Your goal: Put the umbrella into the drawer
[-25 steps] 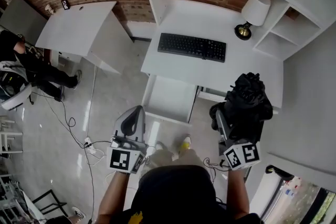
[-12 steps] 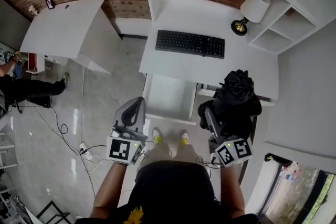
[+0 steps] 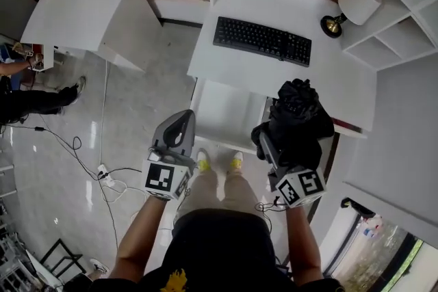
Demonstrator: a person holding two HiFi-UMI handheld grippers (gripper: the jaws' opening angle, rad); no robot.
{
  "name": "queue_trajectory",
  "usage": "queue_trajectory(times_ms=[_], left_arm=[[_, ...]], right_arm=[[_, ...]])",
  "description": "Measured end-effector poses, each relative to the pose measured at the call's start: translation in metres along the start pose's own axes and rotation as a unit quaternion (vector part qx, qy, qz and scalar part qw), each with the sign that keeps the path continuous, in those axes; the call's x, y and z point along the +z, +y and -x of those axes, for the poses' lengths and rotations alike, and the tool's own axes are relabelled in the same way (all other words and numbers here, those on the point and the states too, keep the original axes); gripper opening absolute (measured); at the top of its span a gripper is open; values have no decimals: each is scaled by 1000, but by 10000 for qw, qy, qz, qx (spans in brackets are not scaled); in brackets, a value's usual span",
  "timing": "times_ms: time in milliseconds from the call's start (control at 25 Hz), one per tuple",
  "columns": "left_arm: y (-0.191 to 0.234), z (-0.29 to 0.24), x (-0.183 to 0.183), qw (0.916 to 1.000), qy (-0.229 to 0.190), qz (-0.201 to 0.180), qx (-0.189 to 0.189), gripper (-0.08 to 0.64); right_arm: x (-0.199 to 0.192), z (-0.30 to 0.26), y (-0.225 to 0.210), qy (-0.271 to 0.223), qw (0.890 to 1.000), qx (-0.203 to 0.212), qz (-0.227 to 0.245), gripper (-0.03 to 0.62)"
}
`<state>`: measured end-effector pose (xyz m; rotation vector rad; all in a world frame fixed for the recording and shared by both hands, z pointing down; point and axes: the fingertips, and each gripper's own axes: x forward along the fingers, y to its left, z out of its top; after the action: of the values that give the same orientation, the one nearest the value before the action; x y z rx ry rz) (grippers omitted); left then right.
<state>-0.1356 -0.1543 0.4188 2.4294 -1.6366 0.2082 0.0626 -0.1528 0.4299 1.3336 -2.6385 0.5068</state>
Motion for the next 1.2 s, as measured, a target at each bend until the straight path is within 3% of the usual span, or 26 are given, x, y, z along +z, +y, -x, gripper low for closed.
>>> queue_trajectory(times_ms=[320,480,640,1200], left_arm=[[12,-9,-43,9999,79,108,110,15],[18,-11,-76,9985,487,173,154,15],[15,-18,-99,9976,611,301,134,15],[28,-41,-156,9947,806,580,271,15]], right_arm=[[-52,-35,0,445,9984,346,-23,258],[-83,-55,-2,696,9963,494,74,256],[-114,-72,-10,1003,9931,594,118,256],[-203,-131,-20,2005,9731,1039,444,255]])
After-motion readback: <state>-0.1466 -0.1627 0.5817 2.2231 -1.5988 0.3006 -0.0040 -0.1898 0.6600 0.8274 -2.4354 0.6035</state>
